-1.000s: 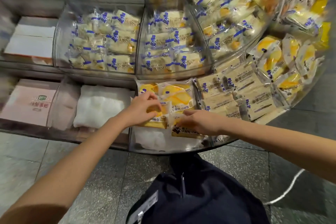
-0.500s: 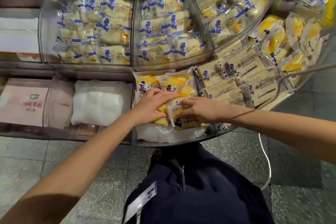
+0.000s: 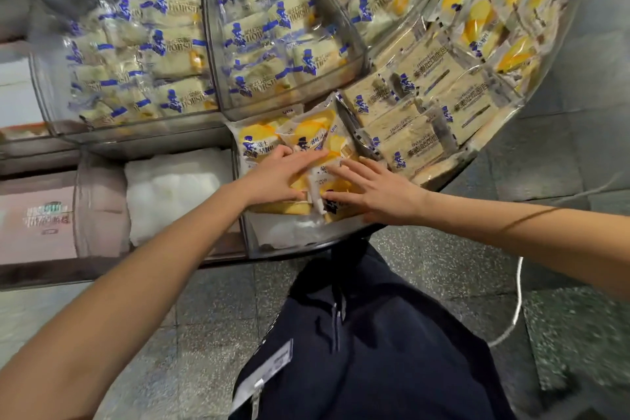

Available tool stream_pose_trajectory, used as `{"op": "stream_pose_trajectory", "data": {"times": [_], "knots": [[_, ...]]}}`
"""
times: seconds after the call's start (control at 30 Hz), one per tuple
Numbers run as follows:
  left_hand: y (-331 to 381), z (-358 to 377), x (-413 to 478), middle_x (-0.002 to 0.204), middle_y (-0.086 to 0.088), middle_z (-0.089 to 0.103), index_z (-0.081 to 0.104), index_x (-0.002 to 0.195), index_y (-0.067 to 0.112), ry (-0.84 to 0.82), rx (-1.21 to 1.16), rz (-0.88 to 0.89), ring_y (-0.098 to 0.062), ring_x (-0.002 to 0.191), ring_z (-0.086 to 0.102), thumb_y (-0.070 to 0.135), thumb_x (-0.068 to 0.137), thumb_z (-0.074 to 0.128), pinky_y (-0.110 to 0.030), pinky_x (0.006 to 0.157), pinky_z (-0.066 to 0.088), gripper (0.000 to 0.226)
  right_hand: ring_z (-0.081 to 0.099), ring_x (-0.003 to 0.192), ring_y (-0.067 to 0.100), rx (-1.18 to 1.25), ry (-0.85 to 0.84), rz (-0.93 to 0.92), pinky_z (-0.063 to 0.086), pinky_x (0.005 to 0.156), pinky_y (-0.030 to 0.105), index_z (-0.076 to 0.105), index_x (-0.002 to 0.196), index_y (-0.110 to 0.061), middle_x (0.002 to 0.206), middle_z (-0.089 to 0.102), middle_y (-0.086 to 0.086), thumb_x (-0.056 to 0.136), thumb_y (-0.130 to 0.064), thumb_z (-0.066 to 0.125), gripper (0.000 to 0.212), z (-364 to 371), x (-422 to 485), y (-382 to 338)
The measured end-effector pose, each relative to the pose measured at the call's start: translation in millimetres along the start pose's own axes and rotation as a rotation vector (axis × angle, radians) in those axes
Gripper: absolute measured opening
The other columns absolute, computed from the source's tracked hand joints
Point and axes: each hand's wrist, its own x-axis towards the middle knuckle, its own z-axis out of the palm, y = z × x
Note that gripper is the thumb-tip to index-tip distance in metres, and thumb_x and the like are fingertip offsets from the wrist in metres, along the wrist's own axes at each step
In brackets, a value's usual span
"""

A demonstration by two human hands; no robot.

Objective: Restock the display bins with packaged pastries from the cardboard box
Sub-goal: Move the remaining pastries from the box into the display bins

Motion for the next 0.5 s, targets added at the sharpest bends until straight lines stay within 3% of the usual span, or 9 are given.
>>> {"op": "stream_pose_trajectory", "data": {"times": [0.07, 0.2, 0.37, 0.5], "knots": [[0.1, 2.9, -2.3, 0.137, 0.009, 0.044, 0.017, 0.152, 0.047, -0.011, -0.019, -0.004, -0.016, 0.118, 0.030, 0.028, 0.085, 0.074, -0.032, 0.099, 0.032, 0.090, 0.029, 0.142, 0.042, 0.035, 0.008, -0.024, 0.033, 0.109, 0.056, 0.017, 0.153, -0.032, 0.159, 0.021, 0.018, 0.069, -0.041, 0.083, 0.108, 3.1, -3.2, 0.7], [-0.4, 8.8, -10.0, 0.152, 0.008, 0.036, 0.017, 0.155, 0.037, 0.043, 0.010, -0.028, -0.021, 0.132, 0.029, 0.028, 0.082, 0.077, -0.040, 0.109, 0.030, 0.094, 0.028, 0.143, 0.041, 0.061, -0.006, -0.041, 0.034, 0.109, 0.055, 0.027, 0.152, -0.034, 0.160, 0.023, 0.015, 0.071, -0.037, 0.082, 0.098, 6.7, -2.2, 4.2], [-5.0, 13.9, -19.4, 0.158, 0.003, 0.029, 0.020, 0.154, 0.030, 0.198, 0.182, -0.029, -0.026, 0.142, 0.026, 0.040, 0.083, 0.074, -0.048, 0.115, 0.028, 0.090, 0.023, 0.145, 0.040, 0.043, 0.006, -0.048, 0.029, 0.113, 0.056, 0.017, 0.153, -0.038, 0.161, 0.020, 0.008, 0.073, -0.025, 0.077, 0.101, 6.1, 7.8, 5.2], [-17.9, 29.2, -31.7, 0.164, 0.006, -0.003, 0.006, 0.156, 0.035, 0.093, 0.366, 0.018, -0.021, 0.149, 0.000, 0.061, 0.078, 0.069, -0.050, 0.120, 0.004, 0.104, 0.020, 0.146, 0.041, 0.076, 0.008, -0.061, 0.028, 0.114, 0.058, 0.006, 0.150, -0.044, 0.162, 0.018, 0.004, 0.073, -0.022, 0.076, 0.106, 5.5, 12.0, 6.6]]}}
